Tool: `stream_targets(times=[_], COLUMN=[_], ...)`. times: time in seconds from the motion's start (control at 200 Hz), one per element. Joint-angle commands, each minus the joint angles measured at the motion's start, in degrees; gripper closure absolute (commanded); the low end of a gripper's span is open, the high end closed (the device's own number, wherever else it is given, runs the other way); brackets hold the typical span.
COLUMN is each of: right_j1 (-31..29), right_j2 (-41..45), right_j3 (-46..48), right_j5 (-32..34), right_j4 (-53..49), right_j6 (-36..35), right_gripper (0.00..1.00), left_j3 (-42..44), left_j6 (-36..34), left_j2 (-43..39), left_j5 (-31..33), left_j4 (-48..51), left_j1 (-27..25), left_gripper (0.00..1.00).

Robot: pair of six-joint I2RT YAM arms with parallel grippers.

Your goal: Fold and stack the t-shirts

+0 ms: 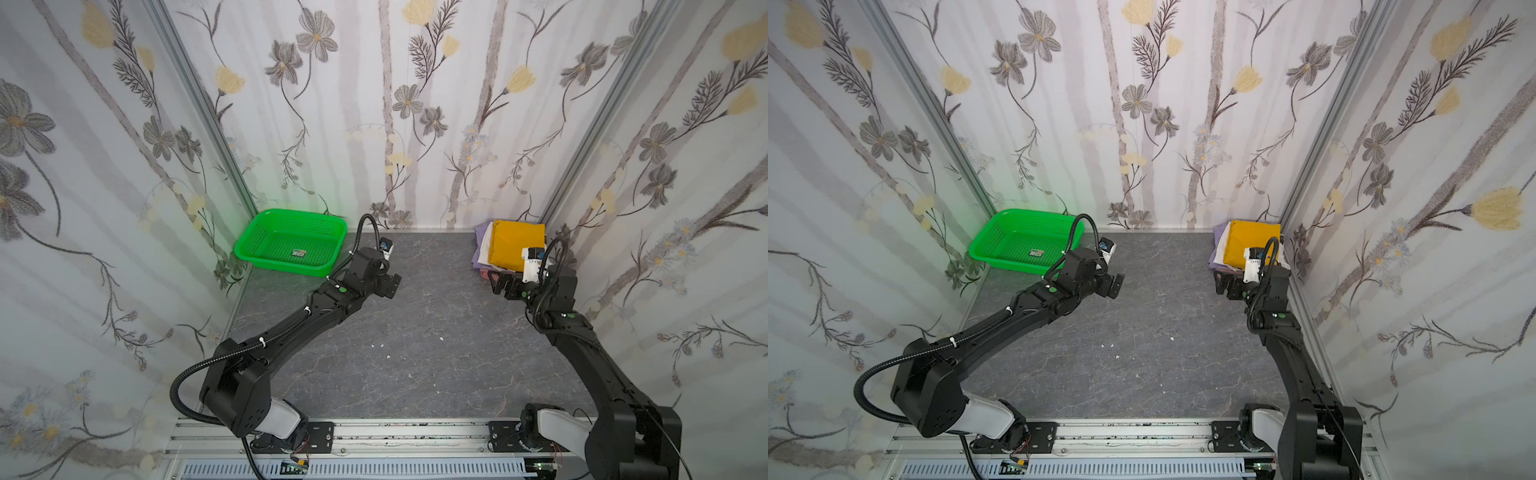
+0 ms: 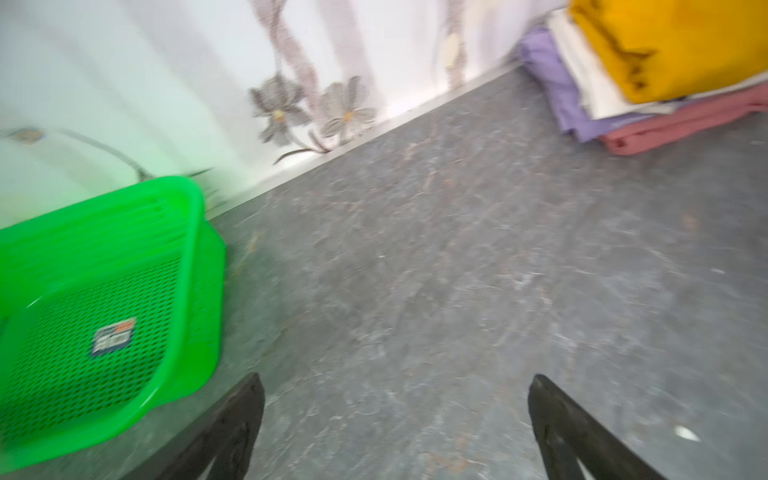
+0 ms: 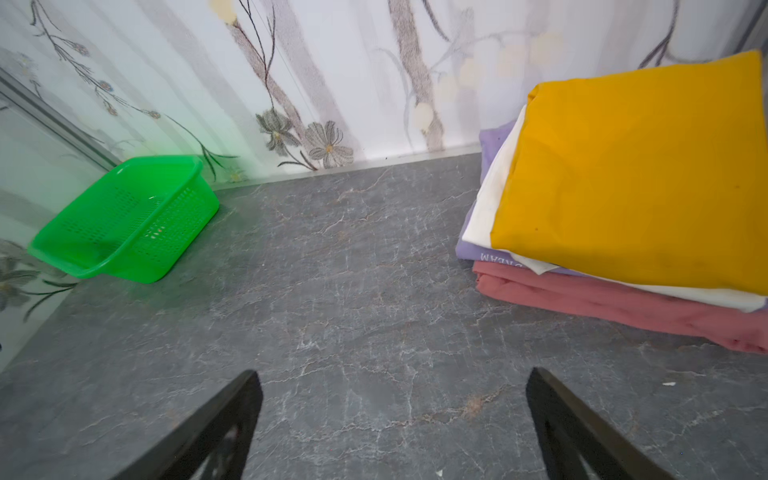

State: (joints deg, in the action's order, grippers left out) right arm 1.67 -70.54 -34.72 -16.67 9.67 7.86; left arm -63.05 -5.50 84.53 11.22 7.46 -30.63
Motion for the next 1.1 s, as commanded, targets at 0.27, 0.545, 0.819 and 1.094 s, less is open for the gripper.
stream_targets(times=[0.27, 0.545, 0.819, 1.094], right_j1=[-2.23, -2.51, -2.51, -2.22], right_j2=[6.11, -5.0, -5.58, -6.89], right_j3=[20.04, 17.7, 18.91, 19.86], right_j5=[17.87, 16.14, 19.21, 24.27], right_j4=[33.18, 37.85, 42.81, 48.37], right_j6=[-3.46, -3.7, -3.73, -6.22], right_gripper=[0.0, 0.0, 0.0, 0.0], left_j3=[19.22, 31.27, 43.96, 44.27], left_j6=[3.89, 0.89, 1.12, 1.78], left_j2=[1.66, -5.93, -5.8, 1.02], left_j5=[7.29, 7.73, 4.83, 1.16], left_j4=[-23.59, -34.34, -55.55, -63.21], left_j1=[18.19, 19.91, 20.94, 24.11], left_gripper=[0.0, 0.0, 0.0, 0.0])
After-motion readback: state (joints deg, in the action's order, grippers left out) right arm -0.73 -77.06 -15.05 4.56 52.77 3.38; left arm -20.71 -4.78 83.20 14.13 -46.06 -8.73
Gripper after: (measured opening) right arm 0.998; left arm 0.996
